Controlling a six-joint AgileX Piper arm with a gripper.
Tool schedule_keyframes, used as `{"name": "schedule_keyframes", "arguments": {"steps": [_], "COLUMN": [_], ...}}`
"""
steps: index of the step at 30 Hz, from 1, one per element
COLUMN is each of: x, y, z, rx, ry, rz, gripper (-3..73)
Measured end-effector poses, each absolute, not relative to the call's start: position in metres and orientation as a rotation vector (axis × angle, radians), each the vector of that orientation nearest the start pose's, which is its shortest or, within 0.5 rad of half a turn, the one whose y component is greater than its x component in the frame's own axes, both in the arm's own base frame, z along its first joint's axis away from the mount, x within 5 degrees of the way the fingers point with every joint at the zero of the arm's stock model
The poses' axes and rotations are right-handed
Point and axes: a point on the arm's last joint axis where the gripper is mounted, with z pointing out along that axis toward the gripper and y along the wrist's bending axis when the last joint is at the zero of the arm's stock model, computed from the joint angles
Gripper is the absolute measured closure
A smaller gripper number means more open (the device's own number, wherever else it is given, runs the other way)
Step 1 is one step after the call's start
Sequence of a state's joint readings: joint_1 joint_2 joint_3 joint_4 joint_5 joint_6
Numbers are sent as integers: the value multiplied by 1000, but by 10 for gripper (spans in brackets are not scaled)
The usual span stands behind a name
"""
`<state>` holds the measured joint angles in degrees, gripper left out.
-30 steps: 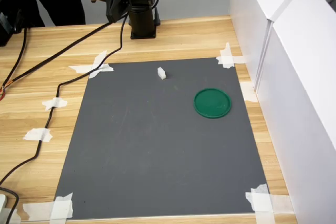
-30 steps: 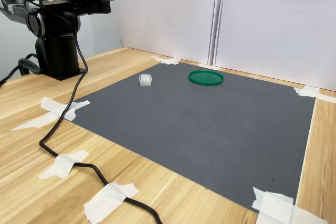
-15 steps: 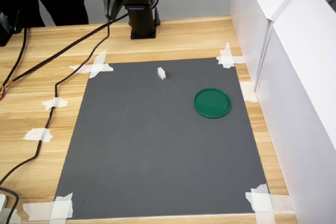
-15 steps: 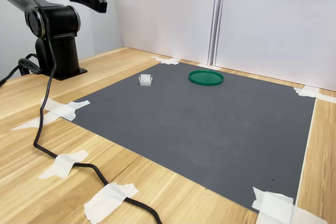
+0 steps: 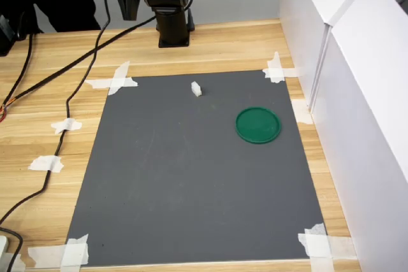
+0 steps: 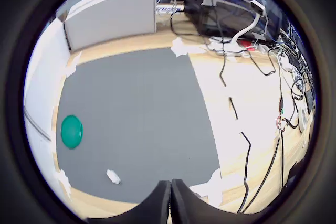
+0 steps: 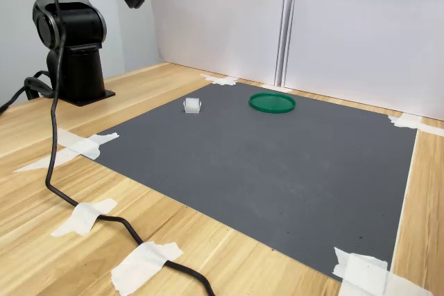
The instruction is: Grasp a white terminal and put it on the green lid.
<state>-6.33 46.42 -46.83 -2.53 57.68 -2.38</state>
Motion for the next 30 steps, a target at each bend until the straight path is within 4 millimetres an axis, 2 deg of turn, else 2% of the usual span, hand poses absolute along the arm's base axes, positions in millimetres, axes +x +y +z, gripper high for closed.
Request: {"name": "schedule_keyframes", "arguments": {"steps": [8, 20, 25, 30], "x": [156, 186, 194, 198], "y": [-13, -13, -14, -14], "z": [312, 281, 274, 271], "rx": [-172, -338, -365, -393], "ry": [2695, 2862, 2877, 2875], "rz": [-40, 37, 39, 44], "gripper": [711, 695, 601, 404]}}
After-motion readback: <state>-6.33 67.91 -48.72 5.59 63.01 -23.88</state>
